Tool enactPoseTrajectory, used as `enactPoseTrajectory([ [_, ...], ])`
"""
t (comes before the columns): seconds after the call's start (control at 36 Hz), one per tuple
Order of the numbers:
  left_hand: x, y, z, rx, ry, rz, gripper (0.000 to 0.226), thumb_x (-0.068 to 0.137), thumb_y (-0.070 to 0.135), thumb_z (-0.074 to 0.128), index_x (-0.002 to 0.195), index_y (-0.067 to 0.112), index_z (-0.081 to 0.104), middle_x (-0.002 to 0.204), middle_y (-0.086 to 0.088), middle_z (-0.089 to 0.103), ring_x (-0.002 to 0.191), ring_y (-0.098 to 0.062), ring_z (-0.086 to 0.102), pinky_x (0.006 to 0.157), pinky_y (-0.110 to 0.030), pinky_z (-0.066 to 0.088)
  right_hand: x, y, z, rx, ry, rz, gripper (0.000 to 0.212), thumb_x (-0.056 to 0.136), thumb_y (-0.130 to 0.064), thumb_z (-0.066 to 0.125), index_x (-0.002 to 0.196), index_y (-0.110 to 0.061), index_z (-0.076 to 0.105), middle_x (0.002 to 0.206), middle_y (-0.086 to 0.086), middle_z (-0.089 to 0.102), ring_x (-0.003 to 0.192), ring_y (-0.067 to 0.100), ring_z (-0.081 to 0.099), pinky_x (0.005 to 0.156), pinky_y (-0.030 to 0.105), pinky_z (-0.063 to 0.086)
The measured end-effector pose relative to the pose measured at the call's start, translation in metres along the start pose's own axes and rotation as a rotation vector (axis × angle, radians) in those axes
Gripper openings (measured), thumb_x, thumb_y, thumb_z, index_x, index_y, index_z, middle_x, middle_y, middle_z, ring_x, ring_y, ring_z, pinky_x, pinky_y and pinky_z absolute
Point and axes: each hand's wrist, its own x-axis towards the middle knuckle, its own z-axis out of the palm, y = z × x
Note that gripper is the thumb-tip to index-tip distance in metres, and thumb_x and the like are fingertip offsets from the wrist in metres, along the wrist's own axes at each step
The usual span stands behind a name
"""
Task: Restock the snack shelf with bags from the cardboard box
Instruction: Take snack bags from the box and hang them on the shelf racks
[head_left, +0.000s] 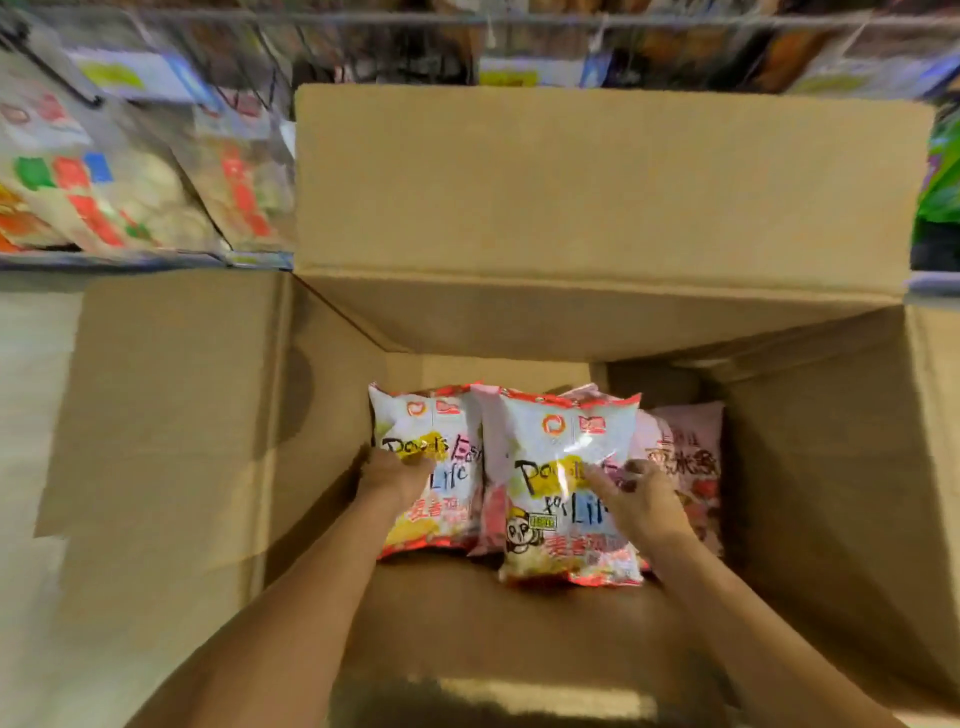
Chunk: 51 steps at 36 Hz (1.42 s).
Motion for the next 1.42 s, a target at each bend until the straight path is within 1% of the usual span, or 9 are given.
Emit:
enactPoseTrajectory([
  [0.36, -0.006, 0.002, 0.012, 0.025, 0.096, 0.080, 0.083, 0.084, 0.044, 0.076, 0.146, 0.005, 0.039, 0.146, -0.016, 0.051, 0.132, -0.038, 0.050, 0.105, -0.045, 0.046, -0.018, -0.011, -0.006, 0.316, -0.052, -0.064, 0.040, 0.084, -0.045, 0.072, 0.109, -0.019, 0.056, 0.101, -0.013, 0.065, 0.105, 0.012, 0.060, 0.087, 0.028, 0.042],
  [0.53, -0.063, 0.016, -0.039, -0.009, 0.109, 0.140, 0.074, 0.083, 0.049, 0.075, 0.139, 0.011, 0.047, 0.138, -0.012, 0.057, 0.126, -0.036, 0.056, 0.099, -0.043, 0.049, -0.061, -0.034, -0.044, 0.404, -0.013, -0.081, 0.036, 0.088, -0.036, 0.073, 0.115, -0.015, 0.062, 0.094, -0.001, 0.073, 0.069, 0.008, 0.064, 0.054, 0.021, 0.047],
  [0.67, -0.126, 0.020, -0.099, -0.076, 0.066, 0.262, 0.073, 0.063, 0.074, 0.072, 0.118, 0.027, 0.065, 0.116, 0.001, 0.072, 0.102, -0.024, 0.069, 0.087, -0.043, 0.058, -0.129, -0.068, -0.110, 0.432, 0.038, -0.106, 0.028, 0.089, -0.027, 0.074, 0.109, -0.008, 0.067, 0.087, 0.005, 0.073, 0.058, 0.010, 0.060, 0.054, 0.027, 0.046],
  [0.81, -0.269, 0.046, -0.188, -0.162, 0.018, 0.364, 0.047, 0.072, 0.057, 0.076, 0.108, 0.028, 0.073, 0.096, -0.004, 0.076, 0.096, -0.026, 0.070, 0.080, -0.053, 0.057, -0.230, -0.116, -0.193, 0.446, 0.009, -0.190, 0.015, 0.092, -0.016, 0.069, 0.101, -0.005, 0.068, 0.073, -0.001, 0.068, 0.047, -0.004, 0.058, 0.045, 0.014, 0.044],
  [0.89, -0.357, 0.060, -0.244, -0.236, -0.024, 0.413, 0.027, 0.083, 0.045, 0.077, 0.105, 0.029, 0.074, 0.086, 0.011, 0.075, 0.082, -0.012, 0.067, 0.069, -0.035, 0.053, -0.302, -0.152, -0.250, 0.411, -0.022, -0.293, 0.020, 0.093, -0.022, 0.068, 0.106, -0.006, 0.070, 0.078, 0.001, 0.071, 0.052, 0.000, 0.060, 0.048, 0.017, 0.044],
  [1.08, -0.556, 0.079, -0.369, -0.343, 0.003, 0.529, 0.021, 0.089, 0.037, 0.073, 0.108, 0.040, 0.063, 0.105, 0.020, 0.069, 0.102, -0.005, 0.065, 0.087, -0.032, 0.048, -0.454, -0.220, -0.370, 0.398, -0.099, -0.486, 0.060, 0.080, -0.063, 0.069, 0.119, -0.018, 0.064, 0.063, 0.006, 0.051, 0.050, 0.023, 0.045, 0.054, 0.040, 0.045],
  [1.19, -0.640, 0.084, -0.415, -0.371, 0.092, 0.634, 0.086, 0.087, 0.045, 0.071, 0.155, 0.012, 0.029, 0.154, -0.001, 0.040, 0.144, -0.026, 0.038, 0.107, -0.036, 0.036, -0.531, -0.259, -0.420, 0.430, -0.150, -0.651, 0.040, 0.093, -0.043, 0.064, 0.130, -0.028, 0.058, 0.074, -0.023, 0.068, 0.063, -0.006, 0.061, 0.100, 0.046, 0.048],
  [1.28, -0.690, 0.083, -0.439, -0.413, 0.142, 0.680, 0.097, 0.086, 0.046, 0.072, 0.158, 0.010, 0.019, 0.164, -0.005, 0.024, 0.148, -0.027, 0.029, 0.112, -0.039, 0.034, -0.590, -0.283, -0.447, 0.430, -0.141, -0.776, 0.024, 0.097, -0.034, 0.060, 0.120, -0.036, 0.054, 0.112, -0.012, 0.064, 0.074, -0.009, 0.056, 0.086, 0.034, 0.047],
  [1.42, -0.741, 0.072, -0.473, -0.445, 0.210, 0.746, 0.104, 0.081, 0.062, 0.067, 0.159, 0.013, 0.018, 0.166, -0.006, 0.020, 0.149, -0.029, 0.028, 0.113, -0.044, 0.033, -0.651, -0.309, -0.466, 0.389, -0.077, -0.876, 0.024, 0.098, -0.025, 0.059, 0.121, -0.021, 0.056, 0.110, -0.014, 0.064, 0.092, -0.005, 0.058, 0.069, 0.006, 0.045],
])
